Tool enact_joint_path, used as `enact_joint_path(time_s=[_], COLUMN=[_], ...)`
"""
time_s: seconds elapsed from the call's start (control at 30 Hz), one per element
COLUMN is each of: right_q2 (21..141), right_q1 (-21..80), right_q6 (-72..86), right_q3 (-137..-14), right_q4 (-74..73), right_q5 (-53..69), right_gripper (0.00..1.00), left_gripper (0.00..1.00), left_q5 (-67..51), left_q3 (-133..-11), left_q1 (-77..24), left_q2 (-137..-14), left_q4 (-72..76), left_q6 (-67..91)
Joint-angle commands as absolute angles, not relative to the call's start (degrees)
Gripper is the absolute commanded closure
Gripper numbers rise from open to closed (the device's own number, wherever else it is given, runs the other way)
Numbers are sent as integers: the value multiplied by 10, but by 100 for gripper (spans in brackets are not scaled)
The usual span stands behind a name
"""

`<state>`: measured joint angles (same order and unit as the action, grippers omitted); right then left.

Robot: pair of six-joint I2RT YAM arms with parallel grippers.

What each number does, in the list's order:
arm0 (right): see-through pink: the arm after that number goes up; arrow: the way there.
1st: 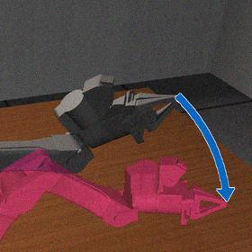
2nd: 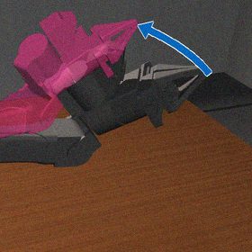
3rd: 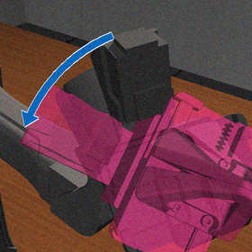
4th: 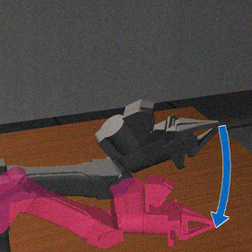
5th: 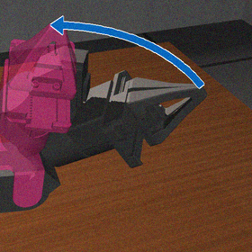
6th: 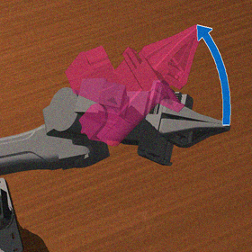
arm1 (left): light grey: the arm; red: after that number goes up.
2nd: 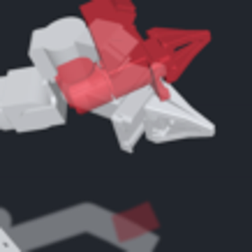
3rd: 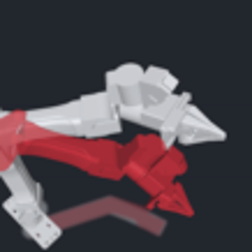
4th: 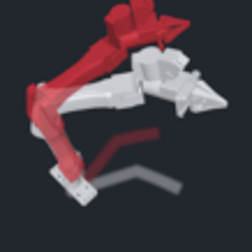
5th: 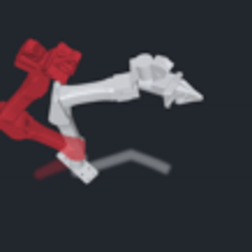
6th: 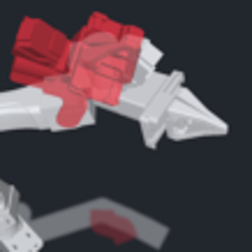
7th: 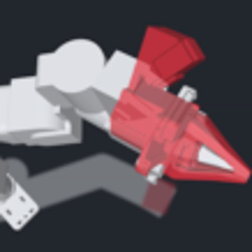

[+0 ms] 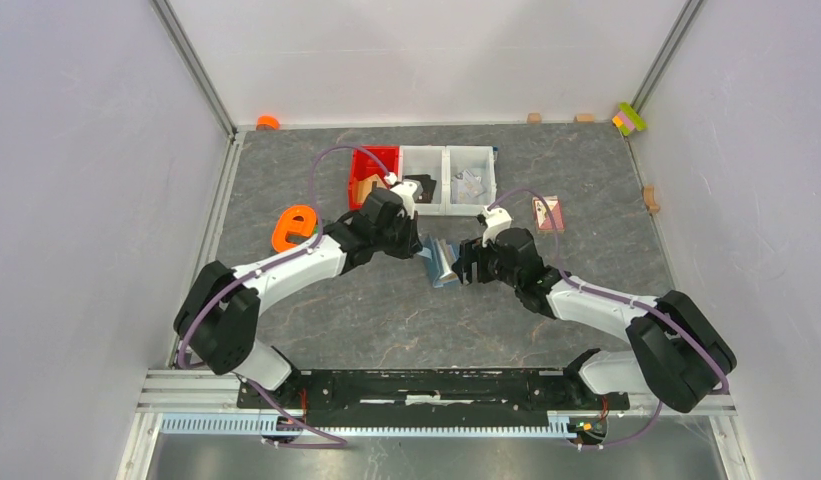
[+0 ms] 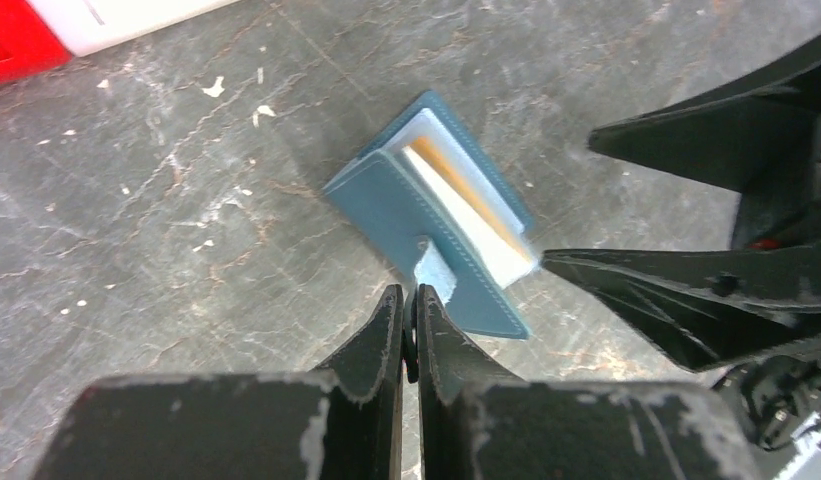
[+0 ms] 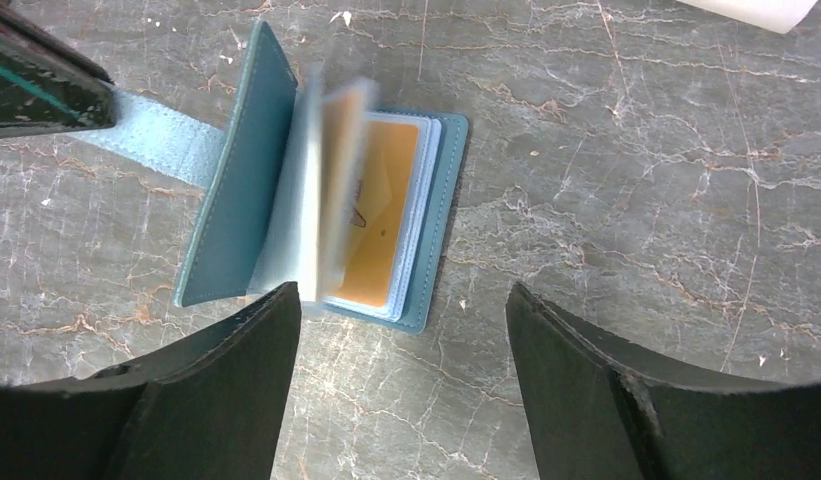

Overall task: Take the credit cards out of the card holder
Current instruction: Open the card holder at the center of the board.

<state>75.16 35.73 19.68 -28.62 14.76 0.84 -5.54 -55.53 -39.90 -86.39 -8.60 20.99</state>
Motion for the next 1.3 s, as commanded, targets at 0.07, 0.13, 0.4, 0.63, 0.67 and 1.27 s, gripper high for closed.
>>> enact_joint_path(time_s=[0.07, 0.13, 0.4, 0.63, 0.67, 1.27], right_q2=[742, 743, 788, 831, 837, 827], right_q1=[362, 362, 362, 362, 362, 362], right_q6=[197, 196, 199, 198, 198, 197], right_q3=[-287, -288, -315, -331, -333, -325], right_q4=[171, 171, 142, 135, 134, 142], right_q5=[9, 8, -10, -12, -11, -23], right_gripper=[20, 20, 22, 29, 30, 32], left_gripper=[96, 96, 97, 96, 95, 91], left_q5=[25, 38, 100, 206, 212, 217], left_q3=[-607, -623, -640, -705, -713, -772], left_q1=[-401, -402, -404, -416, -418, -449], left_q2=[-902, -917, -932, -1005, -1018, -1098], left_q4=[-160, -180, -217, -319, -327, -380], left_q6=[162, 158, 155, 141, 140, 124])
